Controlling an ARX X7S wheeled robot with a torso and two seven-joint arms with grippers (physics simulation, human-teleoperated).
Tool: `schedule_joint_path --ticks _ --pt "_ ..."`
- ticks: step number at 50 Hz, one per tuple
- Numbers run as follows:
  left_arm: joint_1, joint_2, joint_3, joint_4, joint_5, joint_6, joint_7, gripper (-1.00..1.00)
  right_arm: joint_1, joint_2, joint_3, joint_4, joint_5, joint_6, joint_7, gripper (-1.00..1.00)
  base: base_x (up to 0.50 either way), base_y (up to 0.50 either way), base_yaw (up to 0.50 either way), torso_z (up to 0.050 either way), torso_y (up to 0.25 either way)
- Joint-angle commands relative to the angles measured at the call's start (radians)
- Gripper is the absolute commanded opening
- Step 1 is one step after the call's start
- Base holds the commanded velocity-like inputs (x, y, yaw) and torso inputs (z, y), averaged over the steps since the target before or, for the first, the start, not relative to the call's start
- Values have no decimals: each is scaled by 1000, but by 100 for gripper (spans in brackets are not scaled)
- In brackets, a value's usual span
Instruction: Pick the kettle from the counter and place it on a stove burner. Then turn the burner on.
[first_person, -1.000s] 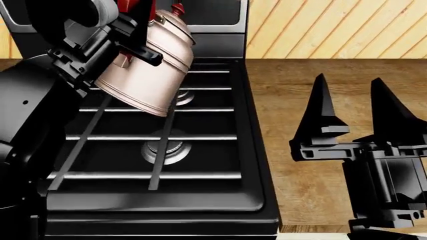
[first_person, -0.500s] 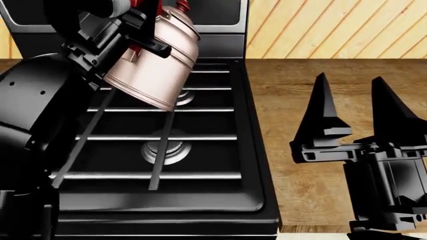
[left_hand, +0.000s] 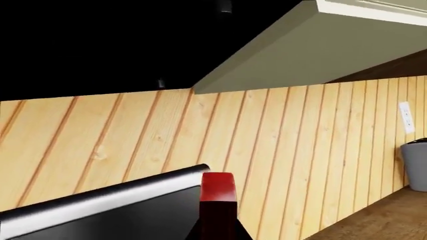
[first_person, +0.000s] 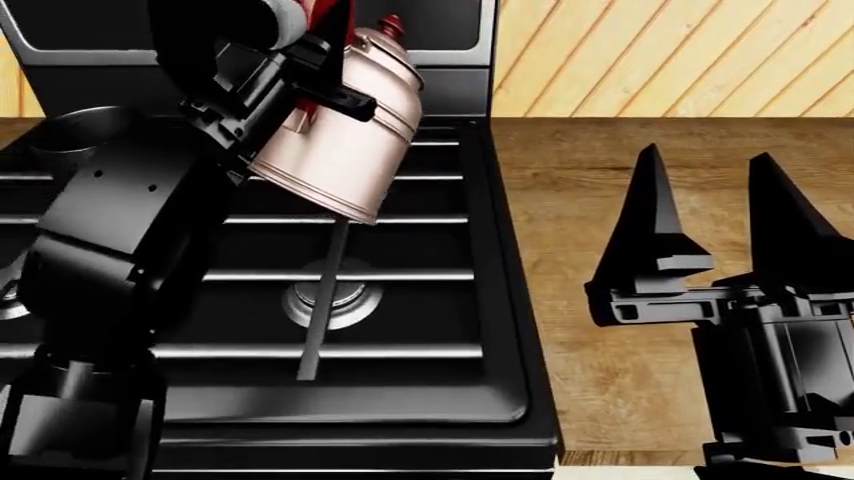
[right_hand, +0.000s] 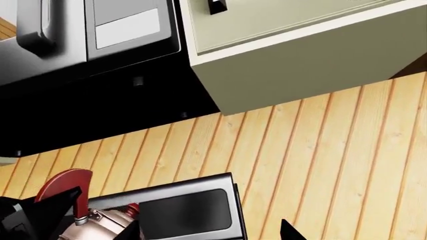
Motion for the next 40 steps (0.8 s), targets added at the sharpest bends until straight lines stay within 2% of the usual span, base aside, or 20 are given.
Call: schedule_joint_path --ticks 1,40 --pt "25 17 -2 -9 -9 32 -6 -100 -2 4 -1 6 4 -10 1 100 0 0 0 0 0" --pt "204 4 -39 123 -88 49 -57 -100 -6 12 -17 21 5 -34 11 100 0 0 0 0 1"
